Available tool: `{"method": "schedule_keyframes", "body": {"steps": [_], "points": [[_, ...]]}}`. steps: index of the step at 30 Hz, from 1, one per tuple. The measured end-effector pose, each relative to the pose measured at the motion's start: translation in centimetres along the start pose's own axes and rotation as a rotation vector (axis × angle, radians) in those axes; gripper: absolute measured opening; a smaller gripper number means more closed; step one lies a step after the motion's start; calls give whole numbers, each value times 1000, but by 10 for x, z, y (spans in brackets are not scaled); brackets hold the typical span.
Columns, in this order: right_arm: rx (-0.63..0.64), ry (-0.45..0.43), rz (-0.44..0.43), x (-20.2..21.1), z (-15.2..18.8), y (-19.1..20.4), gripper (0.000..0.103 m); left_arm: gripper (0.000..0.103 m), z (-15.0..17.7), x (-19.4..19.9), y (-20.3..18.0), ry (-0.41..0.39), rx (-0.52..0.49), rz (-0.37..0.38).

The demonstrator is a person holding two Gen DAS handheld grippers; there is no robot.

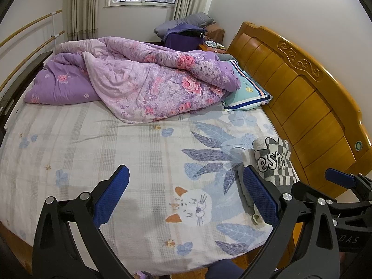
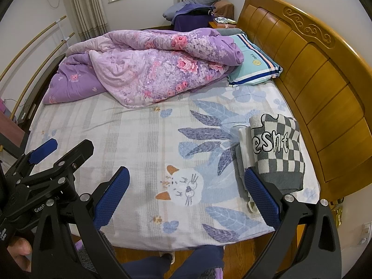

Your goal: Fold large clothes

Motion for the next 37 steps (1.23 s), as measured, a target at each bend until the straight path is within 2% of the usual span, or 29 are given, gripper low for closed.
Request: {"method": "schedule_keyframes", "body": {"steps": [37], "points": [[7,3,-2,0,4,0,95,98,-7,8,10,8,-43,-3]]}}
Point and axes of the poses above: each gripper's, at about its wrist camera, not at the fingertips, and x roughly against the way its jaws point, y to its left, z to its underside, the point moved 5 cm from there along -x, roughly the way its jaws point, and after that the axes turned 15 degrees about y, right-handed, at the moved point
